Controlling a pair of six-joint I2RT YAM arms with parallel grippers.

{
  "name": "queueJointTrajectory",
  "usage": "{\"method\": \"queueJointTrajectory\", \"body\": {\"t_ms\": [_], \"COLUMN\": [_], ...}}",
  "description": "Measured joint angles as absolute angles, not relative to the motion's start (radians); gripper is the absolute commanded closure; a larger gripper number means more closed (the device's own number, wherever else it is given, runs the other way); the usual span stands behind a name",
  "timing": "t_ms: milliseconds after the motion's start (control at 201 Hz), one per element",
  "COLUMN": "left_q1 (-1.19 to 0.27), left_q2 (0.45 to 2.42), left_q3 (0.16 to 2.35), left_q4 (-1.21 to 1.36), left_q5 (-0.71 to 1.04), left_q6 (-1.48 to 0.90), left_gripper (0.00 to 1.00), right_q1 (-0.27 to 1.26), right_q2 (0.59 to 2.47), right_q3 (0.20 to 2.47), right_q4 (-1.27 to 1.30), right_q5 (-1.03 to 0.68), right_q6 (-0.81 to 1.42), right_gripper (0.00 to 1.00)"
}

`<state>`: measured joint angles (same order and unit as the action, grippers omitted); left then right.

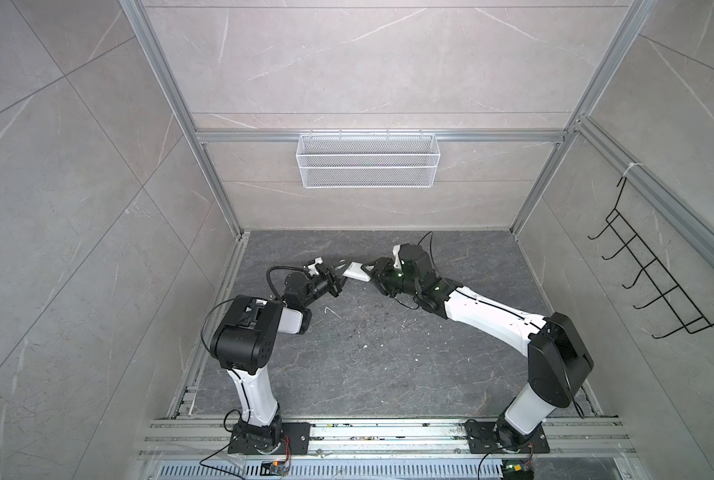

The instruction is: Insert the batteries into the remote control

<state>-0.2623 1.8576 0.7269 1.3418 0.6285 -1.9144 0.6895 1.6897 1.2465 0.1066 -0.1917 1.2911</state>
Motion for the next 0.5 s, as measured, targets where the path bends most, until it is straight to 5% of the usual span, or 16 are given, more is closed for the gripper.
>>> {"method": "queueJointTrajectory", "body": {"t_ms": [498], "left_q1": [-0.272], "left_q2": [1.852], "left_q3": [0.727], "left_q4": [1.346], "left_q5": [0.611], "left_q6": [-1.931], "left_gripper": [1.00], "right_q1": [0.688], "right_q2": [1.703], "right_q3": [1.216], "right_q4": [0.167], "right_q5": [-0.191], "right_q6": [1.349], "right_gripper": [0.80]}}
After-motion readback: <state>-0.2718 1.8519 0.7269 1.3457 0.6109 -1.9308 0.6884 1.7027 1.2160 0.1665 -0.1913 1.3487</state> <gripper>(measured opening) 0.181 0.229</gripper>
